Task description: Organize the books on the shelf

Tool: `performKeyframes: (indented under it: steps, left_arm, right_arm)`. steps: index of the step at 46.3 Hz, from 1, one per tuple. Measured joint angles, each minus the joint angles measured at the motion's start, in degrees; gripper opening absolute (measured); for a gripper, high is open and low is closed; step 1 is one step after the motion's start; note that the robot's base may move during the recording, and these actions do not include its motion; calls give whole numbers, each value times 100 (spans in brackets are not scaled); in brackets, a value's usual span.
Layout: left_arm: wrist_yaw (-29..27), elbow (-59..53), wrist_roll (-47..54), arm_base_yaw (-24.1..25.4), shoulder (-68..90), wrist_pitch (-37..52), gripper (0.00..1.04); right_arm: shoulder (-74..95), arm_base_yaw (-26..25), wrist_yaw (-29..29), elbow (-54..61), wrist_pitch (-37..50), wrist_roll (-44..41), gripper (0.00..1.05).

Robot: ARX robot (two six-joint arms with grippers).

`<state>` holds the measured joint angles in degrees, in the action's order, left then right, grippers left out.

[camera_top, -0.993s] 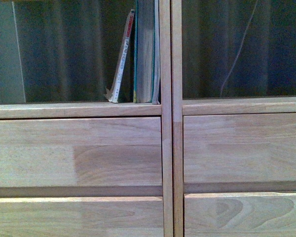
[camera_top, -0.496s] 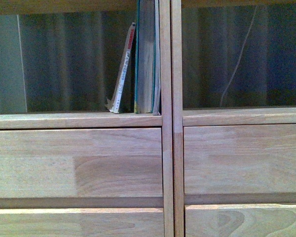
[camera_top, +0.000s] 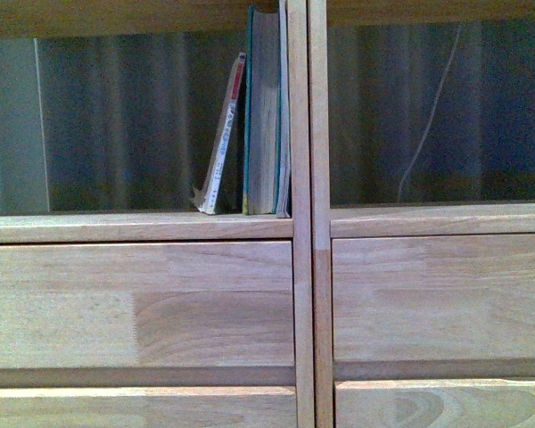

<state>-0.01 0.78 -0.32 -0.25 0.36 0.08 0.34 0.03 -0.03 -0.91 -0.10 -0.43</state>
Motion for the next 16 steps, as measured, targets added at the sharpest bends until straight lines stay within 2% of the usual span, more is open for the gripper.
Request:
performKeyframes:
  steps: [6,13,16]
  left_arm:
    - [0,0,0,0,0,0,68]
    - [0,0,0,0,0,0,91]
    - [0,0,2,0,0,0,99]
  right_arm:
    - [0,0,0,0,0,0,72]
    - [0,0,0,0,0,0,93]
    - [0,0,0,0,0,4,99]
